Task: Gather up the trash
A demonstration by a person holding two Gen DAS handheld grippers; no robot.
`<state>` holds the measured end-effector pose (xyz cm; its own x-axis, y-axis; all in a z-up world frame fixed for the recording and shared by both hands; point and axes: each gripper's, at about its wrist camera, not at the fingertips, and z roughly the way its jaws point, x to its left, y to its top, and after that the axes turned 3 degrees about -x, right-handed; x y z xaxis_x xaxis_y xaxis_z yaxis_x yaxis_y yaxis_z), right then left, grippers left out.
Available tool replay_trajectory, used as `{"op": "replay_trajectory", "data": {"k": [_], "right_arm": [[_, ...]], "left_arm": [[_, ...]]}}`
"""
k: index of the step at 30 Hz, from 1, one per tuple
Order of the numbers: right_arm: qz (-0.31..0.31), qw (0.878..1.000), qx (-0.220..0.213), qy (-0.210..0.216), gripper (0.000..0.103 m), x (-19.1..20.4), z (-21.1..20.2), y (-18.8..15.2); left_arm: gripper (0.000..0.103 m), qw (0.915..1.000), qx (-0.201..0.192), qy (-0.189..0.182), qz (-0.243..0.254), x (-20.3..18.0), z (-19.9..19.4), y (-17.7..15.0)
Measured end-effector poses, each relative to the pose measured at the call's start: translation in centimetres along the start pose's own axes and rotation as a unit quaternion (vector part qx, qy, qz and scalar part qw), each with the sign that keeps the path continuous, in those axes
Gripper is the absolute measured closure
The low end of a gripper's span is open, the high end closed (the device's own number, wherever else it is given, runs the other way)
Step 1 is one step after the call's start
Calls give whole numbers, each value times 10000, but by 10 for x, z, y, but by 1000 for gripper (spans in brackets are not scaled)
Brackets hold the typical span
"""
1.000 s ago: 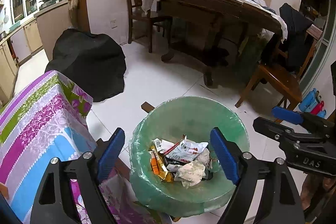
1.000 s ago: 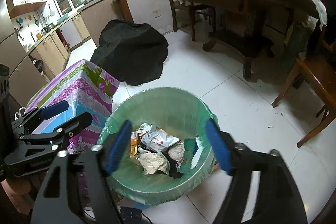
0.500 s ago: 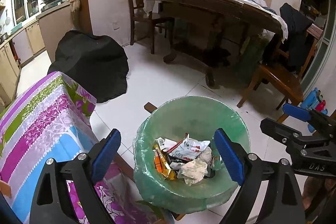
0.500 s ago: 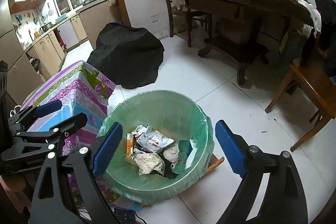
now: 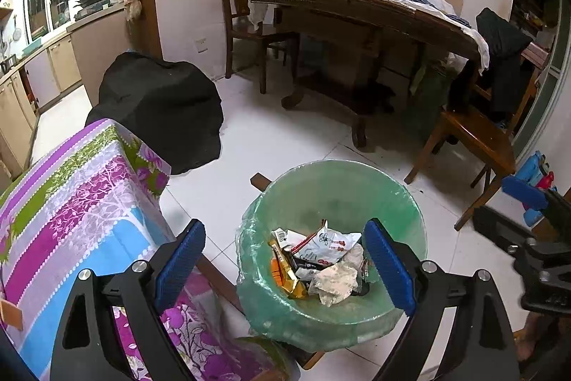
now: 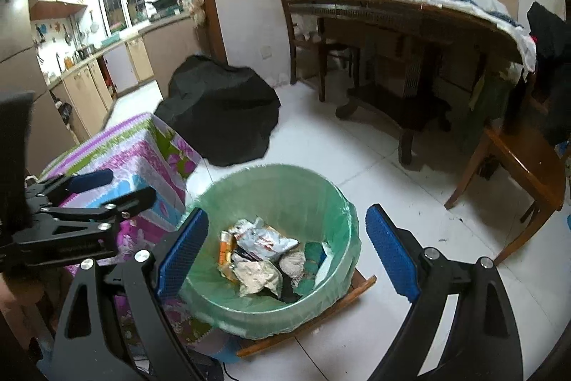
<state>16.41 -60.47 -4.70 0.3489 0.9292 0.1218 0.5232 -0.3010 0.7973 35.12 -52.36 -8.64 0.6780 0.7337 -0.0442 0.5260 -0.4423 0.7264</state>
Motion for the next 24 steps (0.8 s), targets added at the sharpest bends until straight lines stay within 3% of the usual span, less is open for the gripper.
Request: {"op": "replay_trajectory", "data": {"k": [5, 7, 11, 14, 17, 22, 24], "right_arm": [[-174, 9980, -599, -32, 14, 17, -44, -6], [-246, 9955, -911, -65, 7, 25, -66, -12], [-391, 9863, -1598, -111, 6, 44, -119, -30], [-284, 9812, -1903, -178, 6, 53, -152, -44], [-399, 9732, -2182, -611, 5, 71, -182, -59], [-502, 9633, -2501, -834, 5, 94, -218, -85], [-428, 9606, -2581, -935, 5, 99, -230, -98]], "left_arm": [[13, 9999, -144, -41, -25, 8, -21, -9], [11, 9996, -281, -34, 11, 13, -37, -15], [5, 9962, -865, 64, 13, 31, -90, -36], [5, 9904, -1355, 259, -114, 47, -136, -55], [5, 9820, -1811, 440, -306, 60, -183, -75], [5, 9624, -2553, 879, -296, 56, -256, -110], [5, 9575, -2728, 895, -271, 51, -283, -126]]}}
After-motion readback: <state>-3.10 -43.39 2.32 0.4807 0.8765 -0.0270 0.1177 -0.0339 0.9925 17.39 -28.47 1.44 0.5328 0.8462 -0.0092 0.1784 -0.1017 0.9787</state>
